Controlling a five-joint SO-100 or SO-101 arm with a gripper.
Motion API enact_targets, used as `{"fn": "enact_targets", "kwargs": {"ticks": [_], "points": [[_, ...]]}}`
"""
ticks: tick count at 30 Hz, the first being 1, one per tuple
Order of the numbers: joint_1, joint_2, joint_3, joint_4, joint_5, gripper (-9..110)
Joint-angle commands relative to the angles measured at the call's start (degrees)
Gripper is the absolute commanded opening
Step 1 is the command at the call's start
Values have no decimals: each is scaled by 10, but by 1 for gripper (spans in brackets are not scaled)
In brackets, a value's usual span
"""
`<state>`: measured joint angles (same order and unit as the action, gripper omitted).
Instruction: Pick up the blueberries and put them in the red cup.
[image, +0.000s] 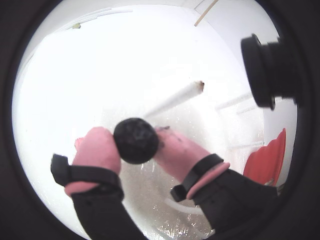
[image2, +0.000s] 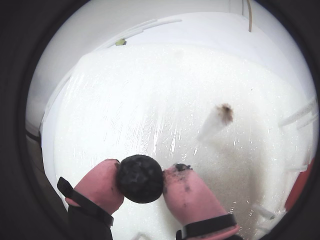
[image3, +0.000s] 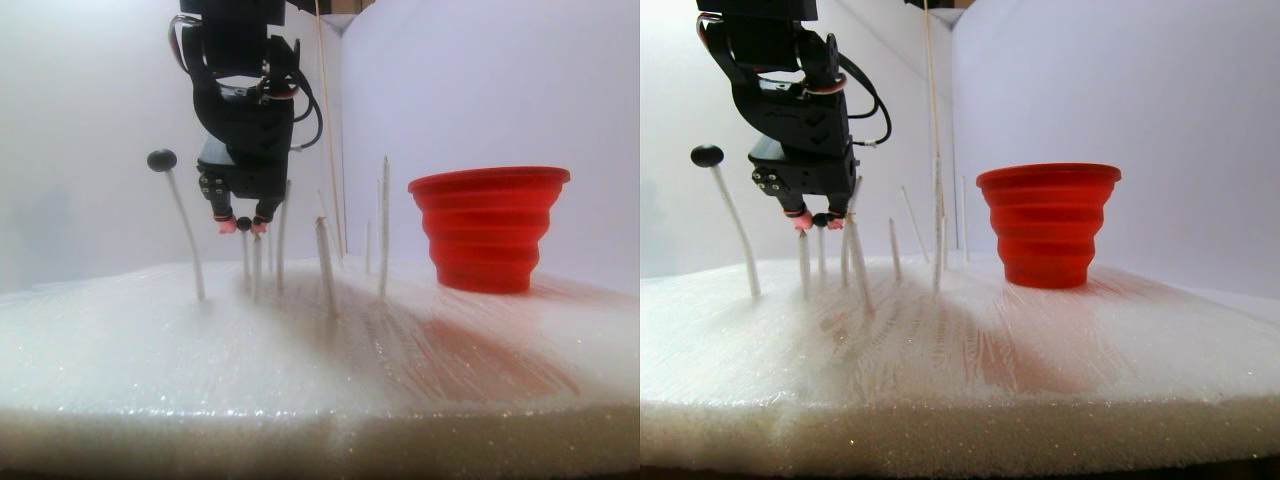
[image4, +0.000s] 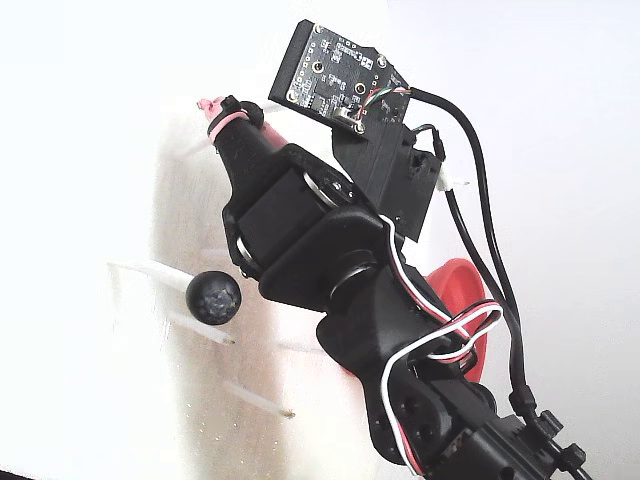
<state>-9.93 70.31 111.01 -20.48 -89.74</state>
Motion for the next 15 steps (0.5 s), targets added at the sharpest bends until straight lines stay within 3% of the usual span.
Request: {"fn": "enact_targets", "kwargs": {"ticks": [1, 15], "points": [[0, 34, -44, -18, 0, 13], [-9, 95, -10, -16, -1, 12]]}}
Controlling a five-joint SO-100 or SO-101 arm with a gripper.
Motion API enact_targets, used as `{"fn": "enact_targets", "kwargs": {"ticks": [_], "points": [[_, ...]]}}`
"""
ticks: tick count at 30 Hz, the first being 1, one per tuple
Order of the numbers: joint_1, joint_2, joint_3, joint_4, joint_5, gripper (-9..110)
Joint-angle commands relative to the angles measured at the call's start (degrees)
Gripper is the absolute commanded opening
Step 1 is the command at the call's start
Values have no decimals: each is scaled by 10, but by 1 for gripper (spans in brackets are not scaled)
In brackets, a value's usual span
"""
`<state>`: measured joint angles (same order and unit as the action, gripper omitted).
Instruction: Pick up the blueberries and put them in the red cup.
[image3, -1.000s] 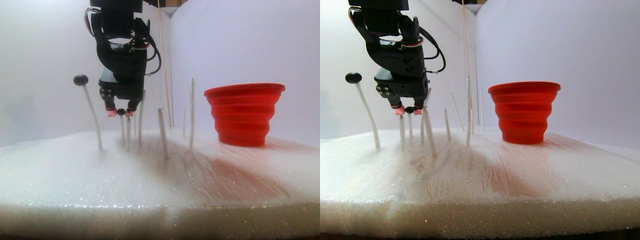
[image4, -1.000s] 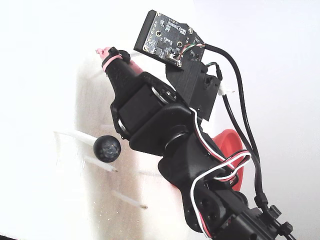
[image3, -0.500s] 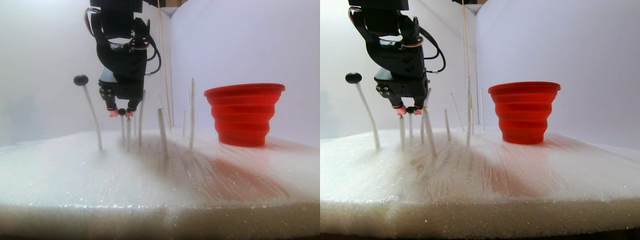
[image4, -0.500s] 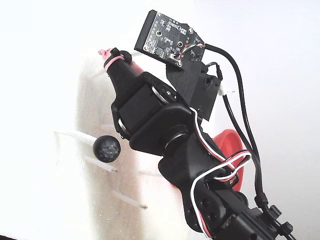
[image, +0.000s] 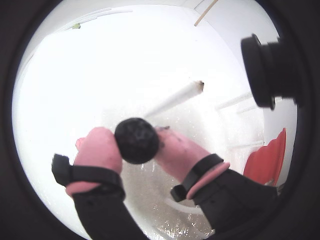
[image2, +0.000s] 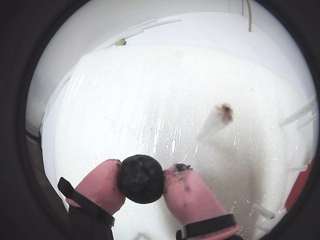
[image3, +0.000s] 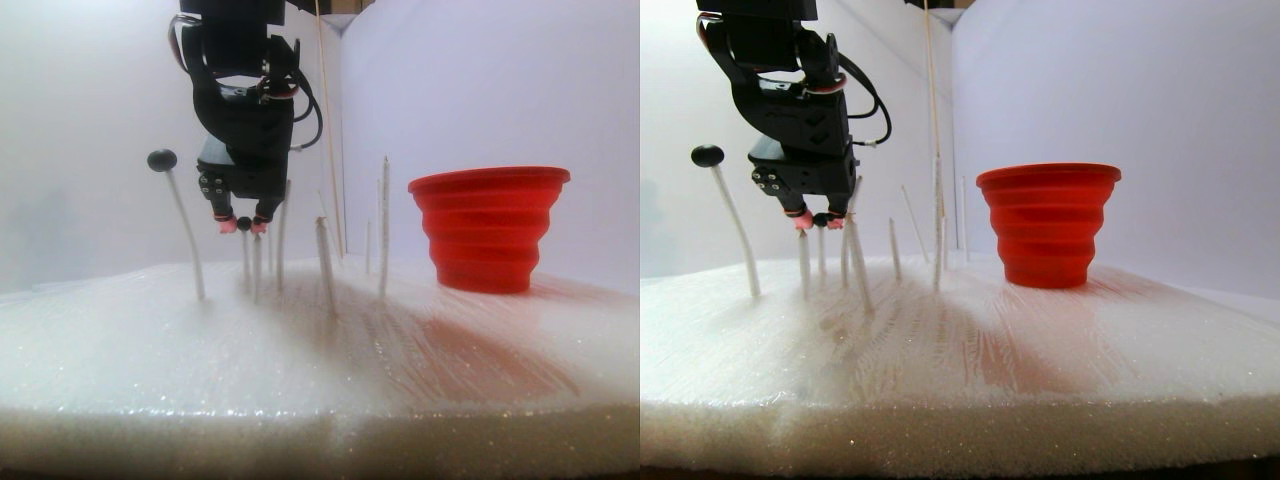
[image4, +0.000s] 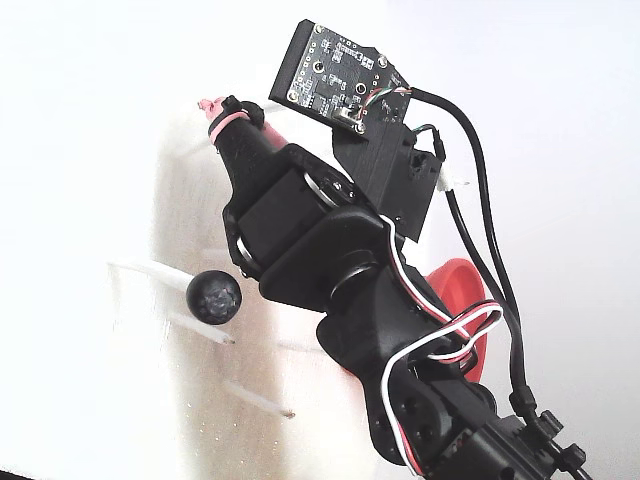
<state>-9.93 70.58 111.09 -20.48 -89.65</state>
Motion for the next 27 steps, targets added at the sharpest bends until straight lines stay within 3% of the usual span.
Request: {"fn": "enact_targets", "kwargs": {"ticks": [1, 27], "points": [[-10, 97, -8, -15, -2, 12], [-3, 222, 62, 82, -6, 12]]}}
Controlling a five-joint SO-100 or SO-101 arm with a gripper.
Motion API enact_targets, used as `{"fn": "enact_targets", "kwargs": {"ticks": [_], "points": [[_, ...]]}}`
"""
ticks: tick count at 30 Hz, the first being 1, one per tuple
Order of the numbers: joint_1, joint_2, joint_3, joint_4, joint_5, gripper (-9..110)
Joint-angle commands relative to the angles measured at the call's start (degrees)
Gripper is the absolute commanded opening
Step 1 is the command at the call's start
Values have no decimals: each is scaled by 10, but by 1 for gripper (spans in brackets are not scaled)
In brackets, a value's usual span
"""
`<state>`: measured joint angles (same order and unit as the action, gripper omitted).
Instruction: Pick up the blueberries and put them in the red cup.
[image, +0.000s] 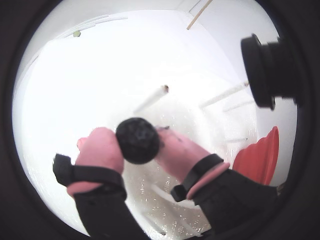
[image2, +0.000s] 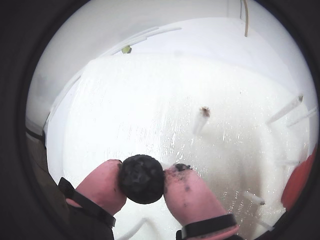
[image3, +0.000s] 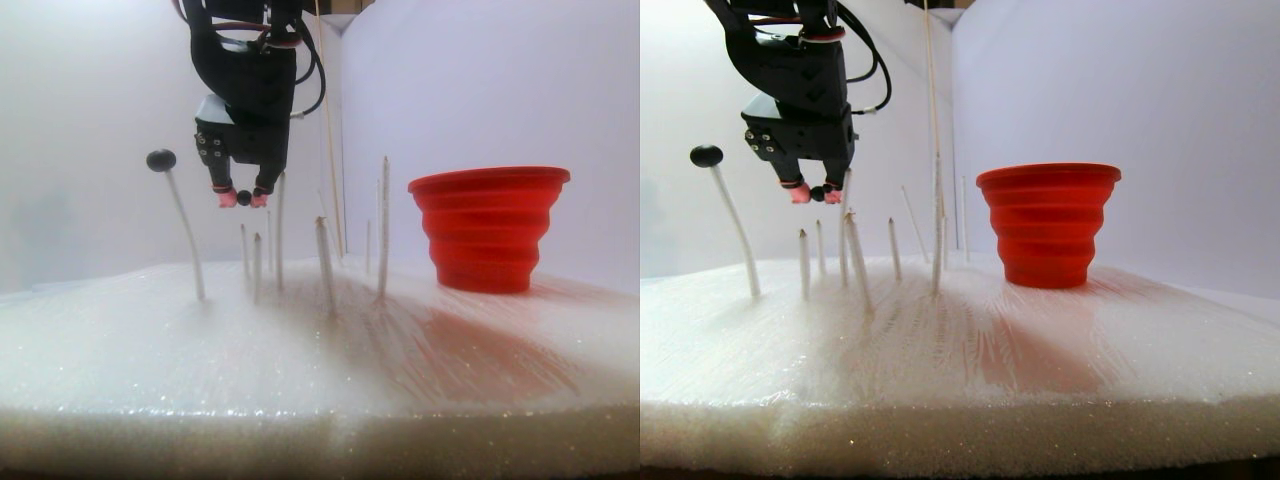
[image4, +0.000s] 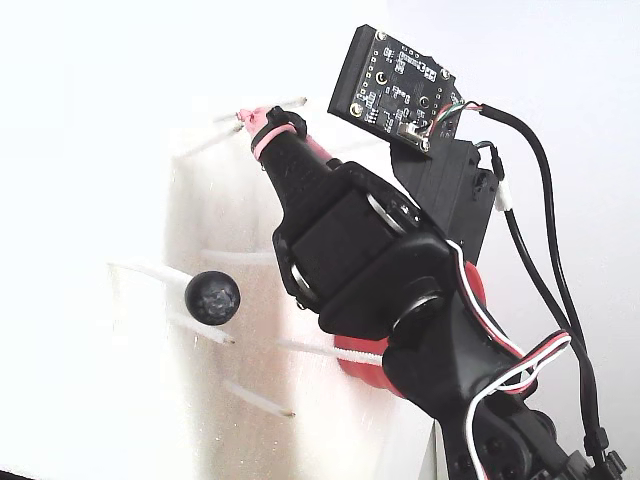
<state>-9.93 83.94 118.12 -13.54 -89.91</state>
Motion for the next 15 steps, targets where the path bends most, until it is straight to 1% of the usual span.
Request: {"fn": "enact_targets", "kwargs": {"ticks": [1, 15], "points": [[-2, 94, -6, 18, -4, 12], [19, 159, 13, 89, -9, 11]]}}
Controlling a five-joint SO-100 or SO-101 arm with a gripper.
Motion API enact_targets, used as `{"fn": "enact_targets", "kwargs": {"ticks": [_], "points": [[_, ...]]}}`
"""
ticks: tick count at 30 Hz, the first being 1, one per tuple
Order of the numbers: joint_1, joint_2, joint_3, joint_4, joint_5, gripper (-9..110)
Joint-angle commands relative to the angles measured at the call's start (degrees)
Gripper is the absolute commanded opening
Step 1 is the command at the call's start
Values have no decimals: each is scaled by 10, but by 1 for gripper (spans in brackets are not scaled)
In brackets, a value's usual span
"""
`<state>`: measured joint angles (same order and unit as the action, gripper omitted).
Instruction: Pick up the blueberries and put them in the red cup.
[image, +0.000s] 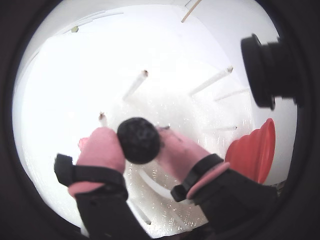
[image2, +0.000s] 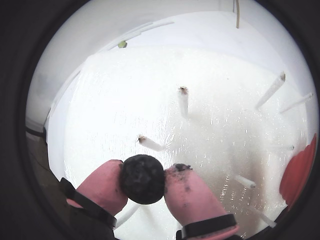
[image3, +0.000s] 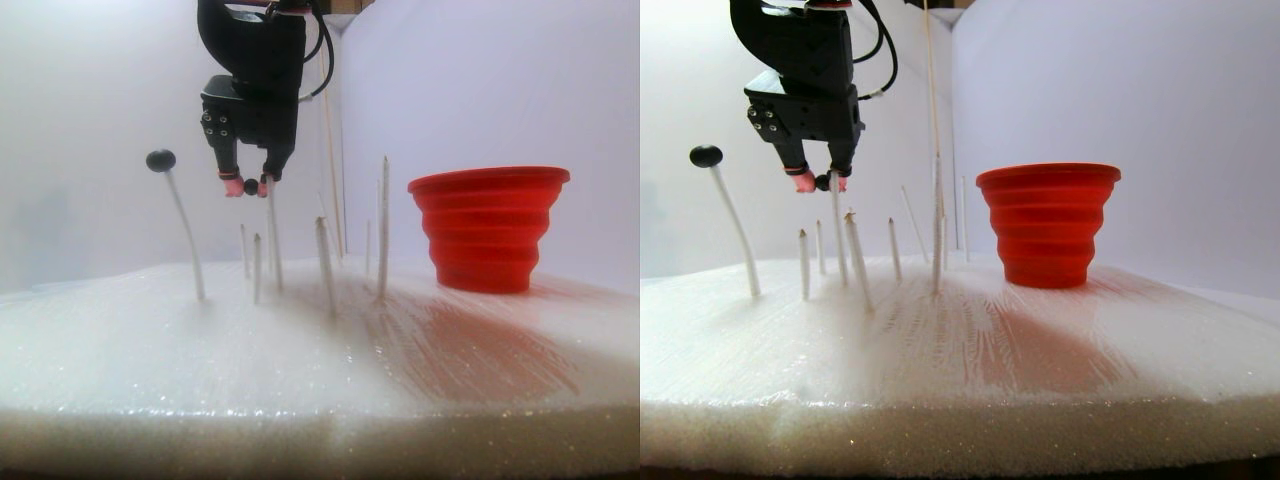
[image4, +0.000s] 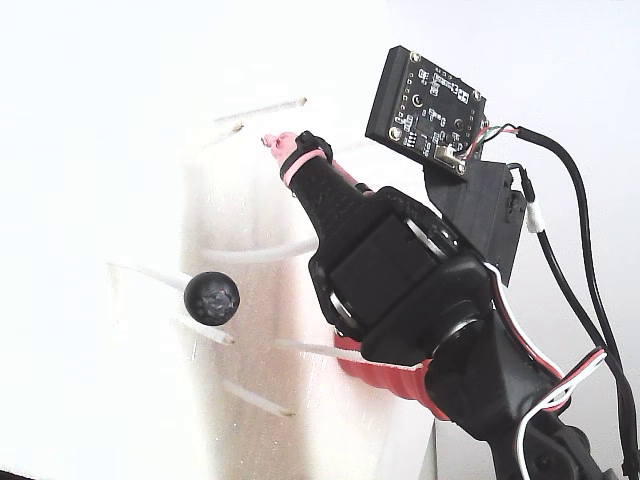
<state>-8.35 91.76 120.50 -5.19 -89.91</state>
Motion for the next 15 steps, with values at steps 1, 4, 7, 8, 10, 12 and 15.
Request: {"fn": "enact_targets", "kwargs": {"ticks": [1, 4, 7, 8, 10, 12, 15], "points": [[5, 84, -10, 11, -10, 11], [11, 97, -5, 19, -12, 11], [18, 105, 0, 24, -18, 11], [20, 107, 1, 25, -19, 11], [25, 109, 3, 27, -23, 11], [31, 112, 4, 31, -25, 11], [40, 117, 8, 35, -30, 11]]}}
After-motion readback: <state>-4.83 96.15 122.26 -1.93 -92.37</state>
